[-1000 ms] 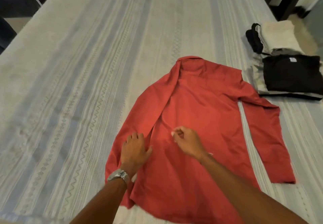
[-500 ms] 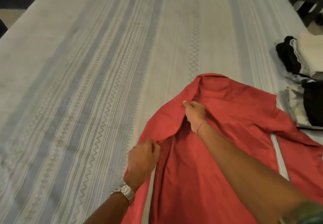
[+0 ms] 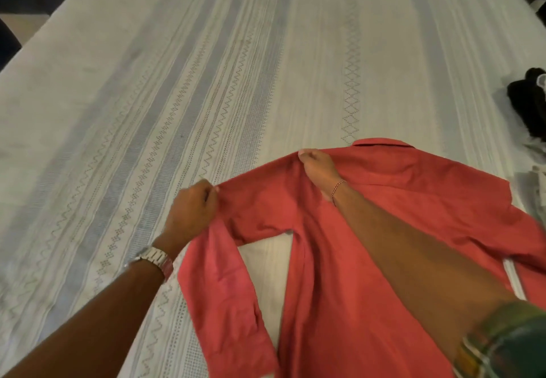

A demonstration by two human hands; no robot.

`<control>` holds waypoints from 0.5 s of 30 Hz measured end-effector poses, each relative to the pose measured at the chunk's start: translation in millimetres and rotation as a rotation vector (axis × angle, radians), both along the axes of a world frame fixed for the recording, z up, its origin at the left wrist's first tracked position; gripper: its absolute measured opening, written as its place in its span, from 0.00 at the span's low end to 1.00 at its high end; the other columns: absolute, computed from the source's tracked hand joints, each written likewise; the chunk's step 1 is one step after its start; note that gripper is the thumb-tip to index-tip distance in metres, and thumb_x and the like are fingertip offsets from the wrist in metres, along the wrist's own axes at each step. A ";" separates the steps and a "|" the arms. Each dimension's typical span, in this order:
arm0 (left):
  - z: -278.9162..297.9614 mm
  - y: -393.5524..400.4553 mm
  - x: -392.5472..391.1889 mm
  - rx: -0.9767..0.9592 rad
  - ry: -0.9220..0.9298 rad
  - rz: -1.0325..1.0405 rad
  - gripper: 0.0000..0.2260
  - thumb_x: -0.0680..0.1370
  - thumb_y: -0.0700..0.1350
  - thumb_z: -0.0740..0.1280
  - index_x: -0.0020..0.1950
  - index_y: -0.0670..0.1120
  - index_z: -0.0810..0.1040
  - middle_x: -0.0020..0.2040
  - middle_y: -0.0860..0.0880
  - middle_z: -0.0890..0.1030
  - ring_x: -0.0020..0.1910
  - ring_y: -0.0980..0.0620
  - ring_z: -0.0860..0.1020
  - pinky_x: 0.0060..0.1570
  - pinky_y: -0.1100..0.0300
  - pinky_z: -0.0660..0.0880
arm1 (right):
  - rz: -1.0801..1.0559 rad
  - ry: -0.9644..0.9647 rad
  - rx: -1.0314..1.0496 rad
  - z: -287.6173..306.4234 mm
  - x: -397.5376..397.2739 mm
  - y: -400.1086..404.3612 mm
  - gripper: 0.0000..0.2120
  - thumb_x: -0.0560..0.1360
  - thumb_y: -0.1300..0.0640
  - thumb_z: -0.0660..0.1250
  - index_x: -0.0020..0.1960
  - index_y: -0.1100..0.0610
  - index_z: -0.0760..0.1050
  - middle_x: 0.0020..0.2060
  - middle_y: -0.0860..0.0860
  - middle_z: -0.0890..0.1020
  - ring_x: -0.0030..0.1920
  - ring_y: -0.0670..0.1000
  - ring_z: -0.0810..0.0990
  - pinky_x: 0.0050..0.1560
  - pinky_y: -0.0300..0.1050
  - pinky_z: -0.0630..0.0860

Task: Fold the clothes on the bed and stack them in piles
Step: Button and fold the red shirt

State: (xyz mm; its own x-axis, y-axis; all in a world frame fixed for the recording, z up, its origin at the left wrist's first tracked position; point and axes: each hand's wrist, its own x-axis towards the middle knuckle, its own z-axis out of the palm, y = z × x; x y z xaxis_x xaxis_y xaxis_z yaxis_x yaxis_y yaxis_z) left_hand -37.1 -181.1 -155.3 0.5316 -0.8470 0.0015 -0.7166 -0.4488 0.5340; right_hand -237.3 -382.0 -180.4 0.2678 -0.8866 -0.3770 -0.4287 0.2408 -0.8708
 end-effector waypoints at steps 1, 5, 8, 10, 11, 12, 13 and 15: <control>2.6 -6.7 3.8 0.035 -0.052 0.019 0.09 0.82 0.45 0.65 0.44 0.43 0.77 0.35 0.49 0.77 0.35 0.43 0.76 0.37 0.52 0.70 | 0.027 -0.010 0.010 -4.3 -0.9 -2.3 0.15 0.83 0.56 0.62 0.59 0.68 0.79 0.56 0.59 0.84 0.59 0.56 0.81 0.66 0.53 0.74; 10.7 -23.8 -2.5 0.086 -0.324 0.158 0.07 0.80 0.38 0.65 0.57 0.40 0.74 0.52 0.41 0.76 0.50 0.39 0.75 0.40 0.44 0.71 | 0.222 0.020 -0.119 -16.8 -7.4 1.0 0.17 0.84 0.60 0.62 0.72 0.62 0.74 0.70 0.55 0.76 0.72 0.51 0.73 0.68 0.35 0.64; 2.6 -21.2 -30.4 0.025 -0.344 -0.013 0.09 0.77 0.30 0.63 0.56 0.37 0.74 0.51 0.37 0.76 0.47 0.36 0.76 0.40 0.43 0.74 | 0.382 0.132 -0.337 -25.2 -21.6 20.5 0.19 0.83 0.59 0.64 0.72 0.59 0.74 0.75 0.56 0.70 0.77 0.53 0.65 0.78 0.47 0.60; -6.7 -11.0 -58.6 0.045 -0.167 -0.246 0.06 0.77 0.32 0.65 0.54 0.37 0.76 0.47 0.37 0.79 0.43 0.37 0.78 0.40 0.46 0.74 | 0.391 0.155 -0.520 -29.1 -31.5 41.4 0.15 0.79 0.56 0.68 0.65 0.59 0.79 0.66 0.57 0.78 0.70 0.56 0.73 0.72 0.54 0.68; -10.6 -4.8 -73.9 0.077 -0.083 -0.336 0.04 0.77 0.35 0.66 0.51 0.37 0.77 0.45 0.38 0.80 0.41 0.37 0.79 0.39 0.47 0.74 | 0.365 0.155 -0.575 -27.4 -36.0 53.0 0.12 0.77 0.54 0.70 0.58 0.58 0.81 0.58 0.55 0.80 0.62 0.55 0.77 0.65 0.54 0.73; -16.2 1.8 -89.1 0.118 -0.004 -0.381 0.04 0.76 0.39 0.68 0.48 0.38 0.78 0.42 0.40 0.82 0.40 0.37 0.80 0.39 0.47 0.75 | 0.349 0.167 -0.598 -24.2 -41.3 64.9 0.09 0.75 0.52 0.72 0.51 0.56 0.80 0.50 0.52 0.80 0.53 0.53 0.77 0.58 0.52 0.74; -22.2 8.0 -103.8 0.162 0.079 -0.387 0.06 0.76 0.43 0.69 0.45 0.39 0.79 0.40 0.41 0.83 0.39 0.38 0.81 0.39 0.47 0.76 | 0.353 0.192 -0.600 -21.3 -47.8 75.7 0.09 0.73 0.50 0.74 0.46 0.54 0.78 0.44 0.49 0.78 0.47 0.50 0.76 0.51 0.49 0.74; -34.4 19.0 -132.8 0.274 0.201 -0.323 0.12 0.75 0.51 0.71 0.43 0.41 0.80 0.40 0.43 0.83 0.41 0.42 0.82 0.43 0.48 0.76 | 0.425 0.268 -0.577 -14.8 -62.1 96.5 0.14 0.70 0.46 0.77 0.41 0.51 0.74 0.38 0.44 0.75 0.39 0.47 0.74 0.42 0.47 0.74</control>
